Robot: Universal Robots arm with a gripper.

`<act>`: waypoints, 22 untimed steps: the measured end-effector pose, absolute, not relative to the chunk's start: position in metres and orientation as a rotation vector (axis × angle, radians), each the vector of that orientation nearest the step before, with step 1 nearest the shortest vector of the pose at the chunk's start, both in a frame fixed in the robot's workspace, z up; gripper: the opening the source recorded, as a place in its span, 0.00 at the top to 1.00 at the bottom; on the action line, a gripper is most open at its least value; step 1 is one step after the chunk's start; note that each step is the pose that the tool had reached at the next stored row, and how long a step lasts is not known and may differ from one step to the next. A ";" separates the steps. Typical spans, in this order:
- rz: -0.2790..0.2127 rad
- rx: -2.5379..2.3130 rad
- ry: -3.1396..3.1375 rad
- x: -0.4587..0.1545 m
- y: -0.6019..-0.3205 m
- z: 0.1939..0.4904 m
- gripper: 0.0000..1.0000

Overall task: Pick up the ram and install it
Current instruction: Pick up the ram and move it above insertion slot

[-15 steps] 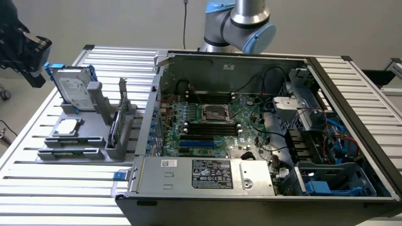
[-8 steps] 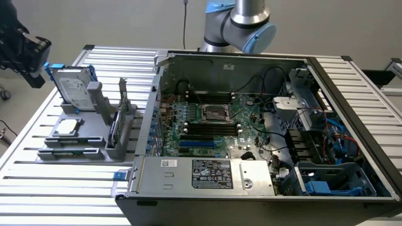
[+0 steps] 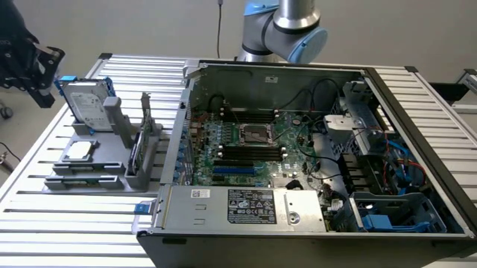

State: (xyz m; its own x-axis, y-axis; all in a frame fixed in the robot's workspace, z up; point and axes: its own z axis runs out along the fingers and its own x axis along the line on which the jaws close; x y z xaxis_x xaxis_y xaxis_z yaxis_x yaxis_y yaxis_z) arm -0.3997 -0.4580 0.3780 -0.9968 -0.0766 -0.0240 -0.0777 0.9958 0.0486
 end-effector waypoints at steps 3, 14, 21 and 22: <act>0.078 -0.205 3.113 -0.400 -0.458 0.375 0.89; 0.081 -0.515 3.082 -0.400 -0.458 0.366 0.89; 0.083 -0.713 3.046 -0.400 -0.458 0.360 0.89; 0.083 -0.741 3.040 -0.400 -0.458 0.359 0.89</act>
